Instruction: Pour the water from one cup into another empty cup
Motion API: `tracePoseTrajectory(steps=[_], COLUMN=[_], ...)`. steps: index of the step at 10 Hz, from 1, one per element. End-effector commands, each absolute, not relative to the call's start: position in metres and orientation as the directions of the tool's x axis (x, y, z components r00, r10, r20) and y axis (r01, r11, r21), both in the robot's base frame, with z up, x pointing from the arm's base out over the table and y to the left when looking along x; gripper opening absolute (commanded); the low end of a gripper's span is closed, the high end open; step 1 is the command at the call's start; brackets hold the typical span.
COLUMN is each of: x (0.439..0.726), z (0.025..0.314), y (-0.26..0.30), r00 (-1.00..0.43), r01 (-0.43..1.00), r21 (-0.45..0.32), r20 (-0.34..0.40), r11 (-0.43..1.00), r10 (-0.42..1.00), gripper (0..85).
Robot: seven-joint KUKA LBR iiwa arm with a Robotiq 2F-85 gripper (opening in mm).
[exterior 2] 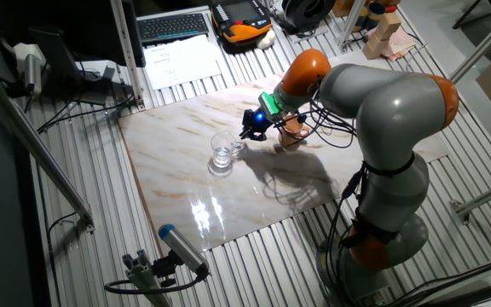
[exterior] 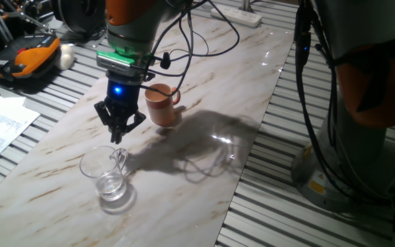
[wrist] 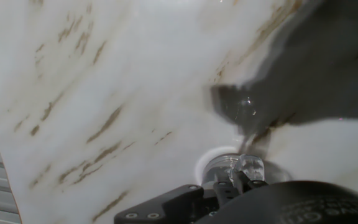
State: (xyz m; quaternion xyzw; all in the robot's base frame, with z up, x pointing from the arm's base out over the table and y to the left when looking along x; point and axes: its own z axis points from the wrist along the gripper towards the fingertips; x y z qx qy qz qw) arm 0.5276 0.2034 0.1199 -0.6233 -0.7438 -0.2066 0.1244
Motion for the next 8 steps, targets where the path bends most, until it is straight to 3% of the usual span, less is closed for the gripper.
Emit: tracePoseTrajectory(steps=[1, 8], x=[0.5276, 0.5252], z=[0.1193, 0.1154], y=[0.2031, 0.2025], r00=[-0.190, -0.167], r01=[0.979, 0.984], r21=[0.149, 0.126], r20=[0.440, 0.393], r11=[0.137, 0.127], r10=[0.877, 0.904], gripper=[34.0, 34.0])
